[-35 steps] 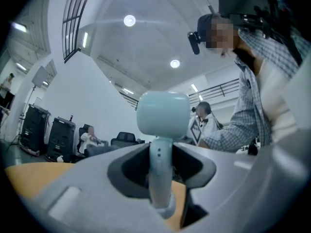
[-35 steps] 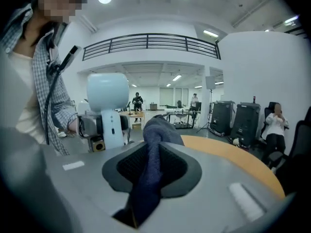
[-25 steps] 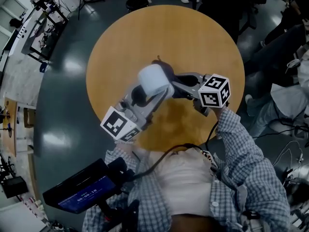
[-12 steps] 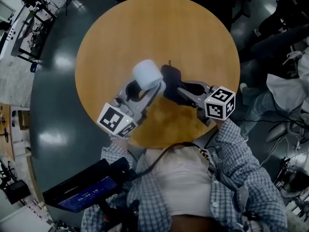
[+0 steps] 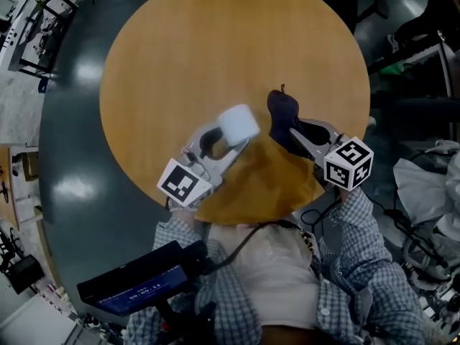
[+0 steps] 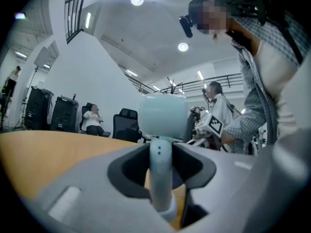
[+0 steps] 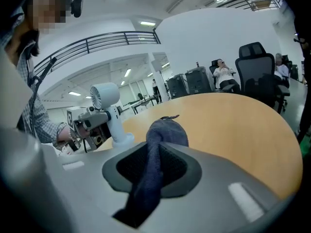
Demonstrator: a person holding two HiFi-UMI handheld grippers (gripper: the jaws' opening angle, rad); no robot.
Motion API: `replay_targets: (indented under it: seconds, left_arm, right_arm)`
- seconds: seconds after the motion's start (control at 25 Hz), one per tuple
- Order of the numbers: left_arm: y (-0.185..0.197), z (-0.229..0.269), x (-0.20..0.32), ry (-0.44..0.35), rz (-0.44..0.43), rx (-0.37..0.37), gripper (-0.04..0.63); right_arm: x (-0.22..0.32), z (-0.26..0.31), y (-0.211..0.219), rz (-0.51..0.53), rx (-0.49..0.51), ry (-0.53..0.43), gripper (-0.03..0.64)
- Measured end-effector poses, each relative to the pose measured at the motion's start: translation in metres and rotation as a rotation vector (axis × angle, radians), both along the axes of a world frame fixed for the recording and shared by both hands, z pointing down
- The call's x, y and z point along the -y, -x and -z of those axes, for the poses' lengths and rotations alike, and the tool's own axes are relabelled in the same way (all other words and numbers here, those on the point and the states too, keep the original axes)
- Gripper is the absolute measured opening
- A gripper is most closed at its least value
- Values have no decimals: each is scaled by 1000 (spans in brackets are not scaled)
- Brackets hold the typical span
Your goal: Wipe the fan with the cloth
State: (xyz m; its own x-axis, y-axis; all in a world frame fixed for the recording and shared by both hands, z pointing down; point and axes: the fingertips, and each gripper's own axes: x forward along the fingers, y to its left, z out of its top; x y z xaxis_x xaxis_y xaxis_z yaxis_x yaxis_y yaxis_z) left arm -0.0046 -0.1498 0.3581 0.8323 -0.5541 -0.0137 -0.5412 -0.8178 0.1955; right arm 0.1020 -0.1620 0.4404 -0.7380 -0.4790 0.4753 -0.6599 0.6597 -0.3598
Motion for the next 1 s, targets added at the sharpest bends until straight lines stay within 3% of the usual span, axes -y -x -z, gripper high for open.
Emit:
replay_targets:
  seconds: [0.12,0.32,0.6,0.8,1.0]
  left_arm:
    - [1,-10,-13,41,-4,25,141]
    - [0,-84,4,65,3,53,141]
    - [11,-93,4,65,10,64,141]
    - [14,-114,0,65,0,133,140]
    - [24,-113,-7,71,27,108,141]
  right_arm:
    - [-14,-2,5,31,-36,29,74]
    - [-2,-77,13,72,-80,59,74]
    - [-9,-94,17,101,-196,90,74]
    - [-7,-109,20,110,-282,66,75]
    - [-15,-108,27,128,-319,45,75]
